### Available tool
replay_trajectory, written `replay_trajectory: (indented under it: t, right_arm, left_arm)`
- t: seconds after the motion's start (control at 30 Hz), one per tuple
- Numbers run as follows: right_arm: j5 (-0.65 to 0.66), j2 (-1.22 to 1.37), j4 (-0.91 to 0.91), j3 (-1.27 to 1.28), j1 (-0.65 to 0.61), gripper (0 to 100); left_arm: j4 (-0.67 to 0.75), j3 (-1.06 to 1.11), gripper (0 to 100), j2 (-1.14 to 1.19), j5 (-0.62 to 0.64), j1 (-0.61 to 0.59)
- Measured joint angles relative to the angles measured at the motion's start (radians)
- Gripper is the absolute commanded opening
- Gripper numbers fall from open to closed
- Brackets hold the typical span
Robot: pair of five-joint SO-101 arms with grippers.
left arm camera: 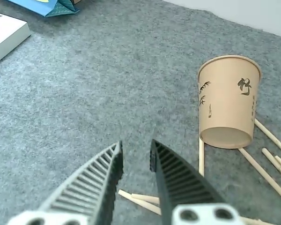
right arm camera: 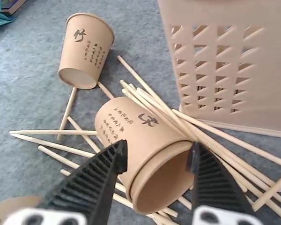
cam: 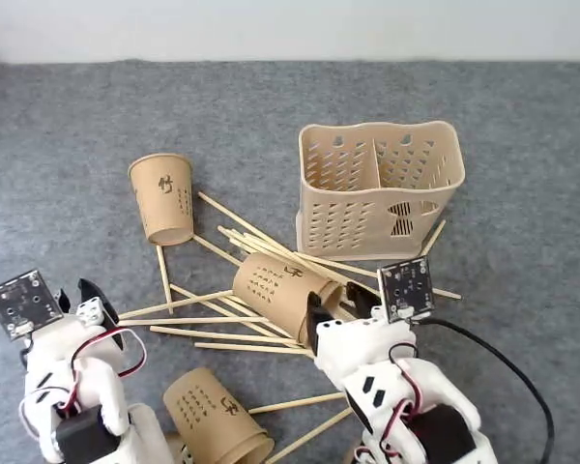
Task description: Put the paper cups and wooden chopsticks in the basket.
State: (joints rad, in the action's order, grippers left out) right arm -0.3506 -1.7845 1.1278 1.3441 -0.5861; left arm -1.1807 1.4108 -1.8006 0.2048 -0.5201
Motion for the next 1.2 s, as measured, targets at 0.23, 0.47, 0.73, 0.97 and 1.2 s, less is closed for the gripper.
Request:
replay_trajectory:
  t: [0.23, 0.47, 0.73, 0.97, 1.2]
  right_arm:
    - [-0.011, 0.002, 0.000, -0.009, -0.012, 18.0]
    - [-0.032, 0.256, 0.023, -0.189, -0.014, 18.0]
    - [-0.141, 0.713, 0.135, -0.428, -0.014, 18.0]
    - [-0.189, 0.882, 0.127, -0.456, -0.014, 18.0]
    - [-0.233, 0.977, 0.028, -0.456, -0.014, 18.0]
  left_arm:
    - [0.000, 0.000, 9, 0.000, 0.000, 0.000]
    - [0.000, 0.000, 9, 0.000, 0.000, 0.000]
    - [0.000, 0.000, 9, 0.000, 0.000, 0.000]
    - [0.000, 0.000, 9, 0.000, 0.000, 0.000]
    - [0.000, 0.000, 9, 0.000, 0.000, 0.000]
